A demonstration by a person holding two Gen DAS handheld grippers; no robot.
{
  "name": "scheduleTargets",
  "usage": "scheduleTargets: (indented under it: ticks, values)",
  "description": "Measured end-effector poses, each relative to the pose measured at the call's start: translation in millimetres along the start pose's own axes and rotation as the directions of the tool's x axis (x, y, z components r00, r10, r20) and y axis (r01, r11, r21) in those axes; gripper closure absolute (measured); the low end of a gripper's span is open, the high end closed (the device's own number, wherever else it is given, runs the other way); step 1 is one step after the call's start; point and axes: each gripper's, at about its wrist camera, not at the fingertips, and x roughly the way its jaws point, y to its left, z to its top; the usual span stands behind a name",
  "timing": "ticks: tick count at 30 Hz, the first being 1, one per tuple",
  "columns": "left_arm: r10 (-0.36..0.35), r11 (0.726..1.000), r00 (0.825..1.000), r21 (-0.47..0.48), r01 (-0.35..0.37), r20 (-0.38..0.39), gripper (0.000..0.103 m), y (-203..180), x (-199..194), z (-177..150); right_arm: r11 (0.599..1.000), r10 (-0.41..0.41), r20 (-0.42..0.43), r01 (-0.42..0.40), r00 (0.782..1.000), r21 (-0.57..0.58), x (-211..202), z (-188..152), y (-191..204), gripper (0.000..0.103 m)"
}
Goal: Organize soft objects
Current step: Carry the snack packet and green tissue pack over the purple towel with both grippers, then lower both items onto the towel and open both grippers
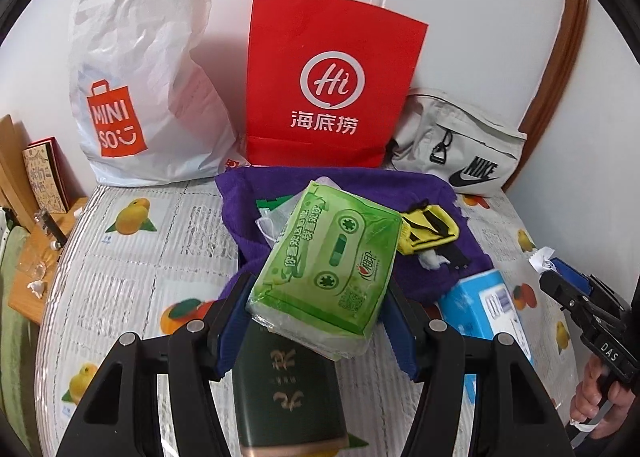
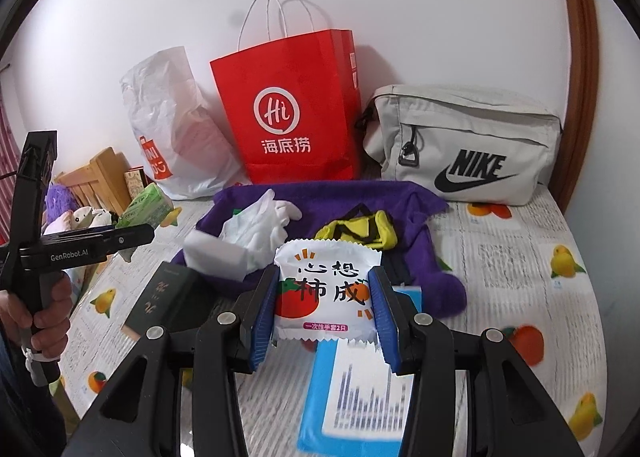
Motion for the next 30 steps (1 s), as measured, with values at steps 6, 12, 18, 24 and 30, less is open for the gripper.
scheduleTargets:
  ticks: [6, 12, 18, 24, 30]
  values:
    - [0.025, 0.999, 1.000, -0.019, -0.026, -0.016, 0.044, 9.9, 26.5, 18.8, 1.000, 0.006, -0.013, -0.006, 1.000, 0.001, 35.4, 15.8, -10.5, 0.058]
    - [0.049, 0.998, 0.998, -0.027, -0.050, -0.037, 0.043, 15.4, 52.0, 35.3, 1.000, -0.004, -0.028, 0.004, 1.000, -0.018, 63.2, 29.1, -17.5, 0.058]
    - [0.054, 0.997, 0.997, -0.043, -0.057, -0.048, 0.043, 19.0, 68.6, 45.9, 0.999, -0.010, -0.044, 0.008, 0.999, -0.035, 86.0, 38.2, -21.4, 0.058]
    - [0.061, 0.997, 0.996, -0.042, -0.063, -0.063, 0.043, 17.0, 84.6, 59.3, 0.999, -0.007, -0.056, 0.004, 0.998, -0.055, 102.6, 53.2, -20.6, 0.058]
    - [0.052, 0.996, 0.997, -0.069, -0.056, -0.059, 0.043, 20.4, 98.6, 70.6, 0.999, 0.007, -0.044, -0.009, 0.999, -0.040, 112.5, 75.5, -21.1, 0.058]
